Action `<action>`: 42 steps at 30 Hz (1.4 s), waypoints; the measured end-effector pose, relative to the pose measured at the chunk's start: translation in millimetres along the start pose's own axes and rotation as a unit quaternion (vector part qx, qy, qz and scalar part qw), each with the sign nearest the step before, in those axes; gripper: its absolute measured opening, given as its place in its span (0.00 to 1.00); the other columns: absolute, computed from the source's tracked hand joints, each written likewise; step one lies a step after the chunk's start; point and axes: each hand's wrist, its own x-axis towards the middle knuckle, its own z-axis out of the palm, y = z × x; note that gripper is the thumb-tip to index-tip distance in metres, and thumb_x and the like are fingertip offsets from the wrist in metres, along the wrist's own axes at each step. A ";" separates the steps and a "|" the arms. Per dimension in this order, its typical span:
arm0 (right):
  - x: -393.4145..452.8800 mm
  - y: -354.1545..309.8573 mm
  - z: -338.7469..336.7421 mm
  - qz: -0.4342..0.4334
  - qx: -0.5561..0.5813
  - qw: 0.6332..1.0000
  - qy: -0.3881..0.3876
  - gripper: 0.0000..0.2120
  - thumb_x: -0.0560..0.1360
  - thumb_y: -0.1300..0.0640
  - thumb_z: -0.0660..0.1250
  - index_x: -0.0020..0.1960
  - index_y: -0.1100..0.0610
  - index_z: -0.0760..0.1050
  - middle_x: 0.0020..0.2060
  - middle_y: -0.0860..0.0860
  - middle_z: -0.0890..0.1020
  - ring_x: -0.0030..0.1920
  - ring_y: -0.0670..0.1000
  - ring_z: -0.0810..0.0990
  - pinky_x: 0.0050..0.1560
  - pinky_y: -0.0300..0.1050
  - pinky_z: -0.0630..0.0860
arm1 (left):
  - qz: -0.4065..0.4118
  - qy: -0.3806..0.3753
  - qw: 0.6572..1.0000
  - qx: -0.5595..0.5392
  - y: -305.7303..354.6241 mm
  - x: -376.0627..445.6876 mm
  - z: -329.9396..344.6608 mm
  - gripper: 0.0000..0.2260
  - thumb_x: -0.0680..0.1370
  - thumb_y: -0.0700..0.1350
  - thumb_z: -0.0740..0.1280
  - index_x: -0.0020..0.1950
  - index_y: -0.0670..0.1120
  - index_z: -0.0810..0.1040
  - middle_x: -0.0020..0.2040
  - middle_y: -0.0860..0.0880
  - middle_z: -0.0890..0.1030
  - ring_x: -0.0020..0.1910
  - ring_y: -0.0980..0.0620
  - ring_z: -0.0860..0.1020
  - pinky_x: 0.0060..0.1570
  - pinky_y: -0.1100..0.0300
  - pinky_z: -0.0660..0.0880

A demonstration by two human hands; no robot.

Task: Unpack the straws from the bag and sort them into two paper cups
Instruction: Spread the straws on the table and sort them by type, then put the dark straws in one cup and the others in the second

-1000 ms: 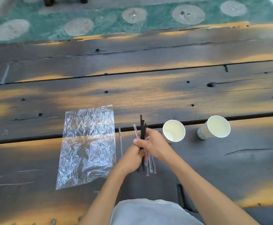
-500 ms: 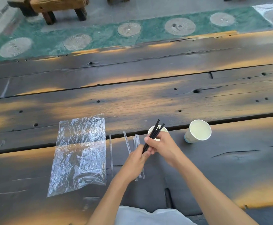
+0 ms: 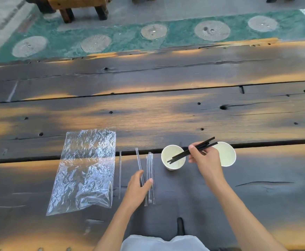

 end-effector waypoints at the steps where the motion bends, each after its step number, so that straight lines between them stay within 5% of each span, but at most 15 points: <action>1: 2.6 3.3 5.7 0.006 -0.020 1.000 -0.006 0.04 0.77 0.61 0.68 0.43 0.57 0.80 0.33 0.53 0.83 0.32 0.48 0.80 0.35 0.38 0.79 | -0.007 0.000 1.000 0.004 -2.4 0.7 -0.9 0.27 0.80 0.57 0.66 0.76 0.50 0.65 0.77 0.49 0.67 0.75 0.50 0.66 0.72 0.49 0.64; 7: 15.7 20.2 26.3 0.037 -0.100 0.994 -0.027 0.04 0.75 0.58 0.68 0.44 0.57 0.80 0.30 0.53 0.83 0.32 0.50 0.81 0.50 0.62 0.81 | -0.024 -0.009 0.999 0.022 -14.6 4.5 -4.0 0.21 0.81 0.53 0.65 0.72 0.48 0.70 0.71 0.48 0.72 0.70 0.51 0.71 0.70 0.50 0.68; 13: 17.2 14.7 28.5 0.026 -0.110 0.993 -0.011 0.02 0.75 0.59 0.69 0.43 0.55 0.80 0.31 0.51 0.82 0.32 0.50 0.81 0.49 0.65 0.80 | -0.032 -0.007 0.999 0.028 -19.8 13.0 -14.0 0.19 0.81 0.52 0.65 0.71 0.49 0.71 0.68 0.51 0.75 0.67 0.53 0.73 0.68 0.52 0.70; 16: 15.5 2.9 26.8 0.010 -0.122 0.992 0.008 0.05 0.76 0.58 0.70 0.52 0.55 0.79 0.47 0.54 0.83 0.31 0.48 0.82 0.48 0.56 0.81 | -0.035 0.002 0.999 0.024 -24.0 18.2 -19.1 0.19 0.81 0.52 0.65 0.71 0.49 0.71 0.69 0.49 0.75 0.66 0.53 0.73 0.68 0.53 0.70; 18: 14.2 -7.0 24.9 -0.049 -0.193 0.979 0.051 0.13 0.76 0.56 0.69 0.61 0.53 0.76 0.57 0.52 0.76 0.31 0.44 0.80 0.47 0.38 0.74 | -0.036 0.011 0.999 0.011 -26.6 21.6 -22.7 0.19 0.81 0.51 0.65 0.71 0.49 0.71 0.69 0.48 0.75 0.66 0.53 0.73 0.67 0.54 0.69; 21: 3.0 -23.4 34.6 -0.161 -0.254 0.949 0.093 0.14 0.78 0.59 0.66 0.63 0.55 0.75 0.56 0.48 0.72 0.36 0.43 0.77 0.44 0.27 0.65 | -0.045 0.031 0.998 -0.007 -30.3 26.9 -30.8 0.20 0.82 0.49 0.65 0.73 0.47 0.70 0.71 0.48 0.73 0.69 0.51 0.71 0.69 0.52 0.68; 24: -19.1 -16.2 71.2 -0.193 -0.254 0.947 -0.017 0.07 0.79 0.58 0.61 0.54 0.53 0.77 0.45 0.43 0.77 0.40 0.42 0.77 0.44 0.30 0.69 | -0.059 0.072 0.996 -0.002 -34.1 34.7 -39.7 0.21 0.81 0.48 0.66 0.73 0.45 0.70 0.72 0.46 0.70 0.71 0.48 0.69 0.71 0.50 0.65; 26: -36.0 9.7 102.6 -0.134 -0.294 0.935 -0.145 0.08 0.79 0.58 0.60 0.51 0.54 0.78 0.43 0.45 0.80 0.42 0.45 0.78 0.47 0.38 0.73 | -0.077 0.107 0.991 -0.003 -35.5 40.6 -45.0 0.21 0.81 0.46 0.66 0.73 0.44 0.70 0.71 0.44 0.69 0.70 0.46 0.69 0.71 0.50 0.65; 29: -48.5 63.5 138.5 0.025 -0.418 0.866 -0.273 0.11 0.79 0.59 0.58 0.58 0.57 0.75 0.55 0.54 0.77 0.55 0.59 0.78 0.56 0.50 0.74 | -0.113 0.117 0.986 -0.030 -34.9 49.4 -49.3 0.23 0.80 0.44 0.66 0.74 0.44 0.68 0.71 0.42 0.69 0.68 0.44 0.71 0.70 0.46 0.67; 35: -13.3 102.1 155.1 0.143 -0.441 0.872 -0.158 0.11 0.78 0.64 0.57 0.60 0.65 0.69 0.59 0.63 0.70 0.56 0.66 0.74 0.60 0.53 0.71 | -0.135 0.088 0.986 -0.042 -29.0 63.2 -45.8 0.25 0.79 0.43 0.65 0.76 0.47 0.65 0.71 0.45 0.70 0.63 0.47 0.74 0.63 0.51 0.71; 39: 4.2 104.2 166.8 0.190 -0.338 0.906 -0.168 0.15 0.77 0.62 0.60 0.63 0.63 0.72 0.58 0.60 0.76 0.52 0.59 0.77 0.54 0.48 0.74 | -0.152 0.059 0.980 -0.112 -19.3 67.6 -32.7 0.25 0.79 0.41 0.65 0.76 0.47 0.65 0.65 0.49 0.73 0.53 0.55 0.76 0.54 0.58 0.72; 42: 10.0 104.7 175.8 0.225 -0.276 0.916 -0.183 0.20 0.78 0.60 0.61 0.69 0.62 0.70 0.58 0.59 0.79 0.55 0.58 0.80 0.58 0.55 0.78 | -0.177 0.041 0.969 -0.166 -14.0 67.9 -17.6 0.22 0.80 0.39 0.65 0.73 0.44 0.70 0.60 0.47 0.78 0.54 0.49 0.79 0.56 0.53 0.77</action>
